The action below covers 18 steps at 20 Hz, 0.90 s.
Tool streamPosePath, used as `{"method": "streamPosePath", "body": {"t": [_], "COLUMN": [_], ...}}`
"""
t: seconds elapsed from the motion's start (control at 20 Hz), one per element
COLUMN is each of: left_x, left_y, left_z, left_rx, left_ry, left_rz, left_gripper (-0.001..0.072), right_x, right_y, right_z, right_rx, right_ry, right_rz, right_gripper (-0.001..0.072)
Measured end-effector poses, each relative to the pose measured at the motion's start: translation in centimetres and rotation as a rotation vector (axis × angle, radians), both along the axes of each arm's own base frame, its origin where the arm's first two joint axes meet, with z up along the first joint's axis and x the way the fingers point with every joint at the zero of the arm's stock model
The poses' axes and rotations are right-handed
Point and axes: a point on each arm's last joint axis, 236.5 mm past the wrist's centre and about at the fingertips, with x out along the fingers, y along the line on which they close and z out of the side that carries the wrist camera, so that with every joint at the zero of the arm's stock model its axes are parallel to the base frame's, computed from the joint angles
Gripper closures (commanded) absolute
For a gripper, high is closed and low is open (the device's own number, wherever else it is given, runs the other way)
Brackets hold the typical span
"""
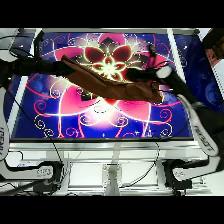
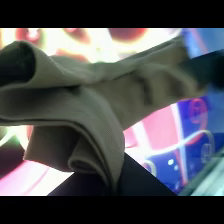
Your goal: Fold the clothes and pants, and hang the long-sleeved shirts on hangers.
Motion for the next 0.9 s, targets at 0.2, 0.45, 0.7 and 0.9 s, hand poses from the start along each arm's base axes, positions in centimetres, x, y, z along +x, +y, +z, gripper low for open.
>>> {"method": "streamPosePath", "body": {"t": [0.2,0.45,0.7,0.9], "left_x": [-1.0,-1.6,-0.7,-0.4], "left_y": [-2.1,-5.8,-10.3,-15.7], "left_z": [1.1,-0.2,-2.3,-2.5], "left_rx": [-0.029,-0.042,-0.061,-0.071], "left_ry": [-0.004,0.023,0.027,-0.044], "left_rz": [-0.044,-0.112,-0.132,-0.142], "left_gripper": [0.0691,0.0691,0.0691,0.0692], "right_x": [-2.0,-4.5,-4.7,-3.2], "right_y": [8.8,14.6,10.6,1.2], "right_z": [-3.9,-6.1,-7.3,-5.1], "right_rx": [0.026,0.043,-0.063,-0.229], "right_ry": [0.078,0.133,0.196,0.212], "right_rz": [0.109,0.170,0.219,0.211], "right_gripper": [0.0699,0.0699,0.0699,0.0698]}}
